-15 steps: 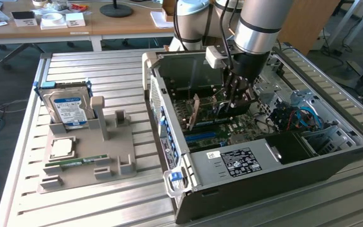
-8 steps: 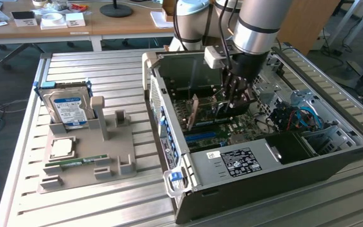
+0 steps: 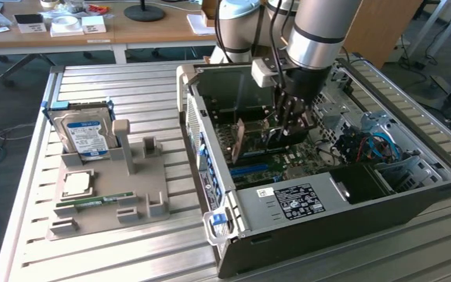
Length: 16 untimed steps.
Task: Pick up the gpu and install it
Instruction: 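Insert the gpu into the slot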
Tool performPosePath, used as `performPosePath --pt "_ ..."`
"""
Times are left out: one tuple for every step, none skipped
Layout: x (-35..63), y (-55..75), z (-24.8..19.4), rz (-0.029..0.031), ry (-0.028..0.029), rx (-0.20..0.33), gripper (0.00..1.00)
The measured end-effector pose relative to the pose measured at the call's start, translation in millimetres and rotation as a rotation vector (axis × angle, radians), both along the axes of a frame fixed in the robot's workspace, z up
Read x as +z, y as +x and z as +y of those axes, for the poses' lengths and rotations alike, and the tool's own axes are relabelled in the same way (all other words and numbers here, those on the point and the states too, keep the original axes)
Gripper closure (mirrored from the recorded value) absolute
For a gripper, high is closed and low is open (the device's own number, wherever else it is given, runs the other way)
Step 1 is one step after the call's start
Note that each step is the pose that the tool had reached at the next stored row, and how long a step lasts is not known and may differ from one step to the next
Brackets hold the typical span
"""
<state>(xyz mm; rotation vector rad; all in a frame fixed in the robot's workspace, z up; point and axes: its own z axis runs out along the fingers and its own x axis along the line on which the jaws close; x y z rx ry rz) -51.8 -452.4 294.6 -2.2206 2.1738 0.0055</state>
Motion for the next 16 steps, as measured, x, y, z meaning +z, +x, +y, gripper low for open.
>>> performPosePath --pt "-0.1 0.0 -1.1 0.0 -0.0001 0.0 0.73" --pt "-0.3 -0.2 -2.0 0.0 -0.0002 0.0 0.73" --pt "-0.6 -0.5 -2.4 0.0 -0.0001 0.0 0.73" --pt "-1.3 -0.8 -2.6 -0.0001 -0.0001 0.0 0.73" --pt "-2.2 -1.4 -2.7 -0.0001 -0.0001 0.0 0.73" --pt "-3.3 -2.1 -2.7 0.0 -0.0002 0.0 0.73" --pt "-4.3 -2.6 -2.7 0.0 -0.0002 0.0 0.73" --pt "-5.4 -3.1 -2.7 -0.0001 -0.0001 0.0 0.73" --pt "-5.9 -3.4 -2.8 0.0 -0.0002 0.0 0.73" --pt "-6.0 -3.4 -2.8 0.0001 -0.0004 0.0 0.73" --pt "-6.0 -3.4 -2.8 0.0001 -0.0004 0.0 0.73" --pt "-6.0 -3.4 -2.8 0.0001 -0.0004 0.0 0.73" --pt "-6.1 -3.4 -2.8 0.0001 -0.0003 0.0 0.73" --pt "-6.5 -3.5 -3.1 -0.0001 0.0001 0.0 0.73" --pt "-6.8 -3.5 -3.5 -0.0001 0.0001 0.0 0.73" --pt "-7.1 -3.5 -3.7 -0.0001 0.0002 0.0 0.73"
